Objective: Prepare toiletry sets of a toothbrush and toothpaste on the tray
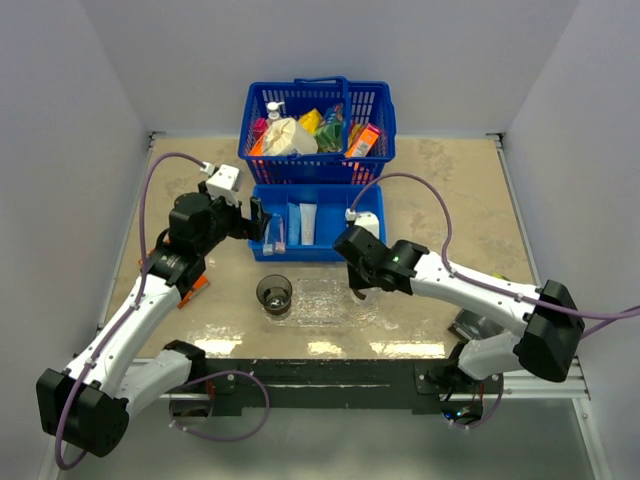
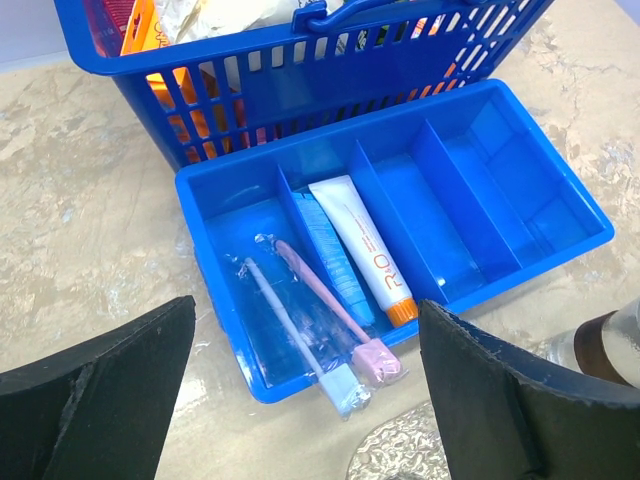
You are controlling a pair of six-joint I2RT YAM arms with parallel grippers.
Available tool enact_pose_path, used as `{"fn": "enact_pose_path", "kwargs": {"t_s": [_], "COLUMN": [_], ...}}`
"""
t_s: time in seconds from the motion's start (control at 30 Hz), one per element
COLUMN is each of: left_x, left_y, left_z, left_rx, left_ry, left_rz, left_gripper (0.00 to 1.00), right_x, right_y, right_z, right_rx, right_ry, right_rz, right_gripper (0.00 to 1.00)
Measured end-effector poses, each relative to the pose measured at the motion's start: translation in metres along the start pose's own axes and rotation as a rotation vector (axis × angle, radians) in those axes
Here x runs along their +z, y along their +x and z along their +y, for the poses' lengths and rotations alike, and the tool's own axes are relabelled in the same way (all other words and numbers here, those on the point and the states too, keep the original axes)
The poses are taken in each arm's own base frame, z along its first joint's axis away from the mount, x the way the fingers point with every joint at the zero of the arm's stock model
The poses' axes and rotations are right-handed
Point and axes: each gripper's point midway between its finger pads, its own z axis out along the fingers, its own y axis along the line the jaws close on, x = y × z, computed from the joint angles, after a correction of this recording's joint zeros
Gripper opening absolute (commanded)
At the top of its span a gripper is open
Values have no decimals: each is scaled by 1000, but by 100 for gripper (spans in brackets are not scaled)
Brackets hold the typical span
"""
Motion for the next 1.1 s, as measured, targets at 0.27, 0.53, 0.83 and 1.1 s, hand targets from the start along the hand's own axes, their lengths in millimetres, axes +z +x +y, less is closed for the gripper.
{"fn": "enact_pose_path", "kwargs": {"t_s": [0.27,0.53,0.83,1.1], "left_x": [1,5,6,6], "left_y": [1,7,8,8], "left_z": [0,1,-1,-3], "left_rx": [0,-2,-1,1], "left_ry": [0,0,6,10], "left_rz": [5,25,27,28], "left_gripper": [96,96,96,96], "right_x": [-11,-21,-24,-43], "right_y": [16,40,48,29], "right_z": [3,17,9,21], "right_rx": [-193,-356,-378,-247], "right_ry": [-59,-93,-46,-85], "right_rz": [27,51,61,12], "right_gripper": [0,9,53,50]}}
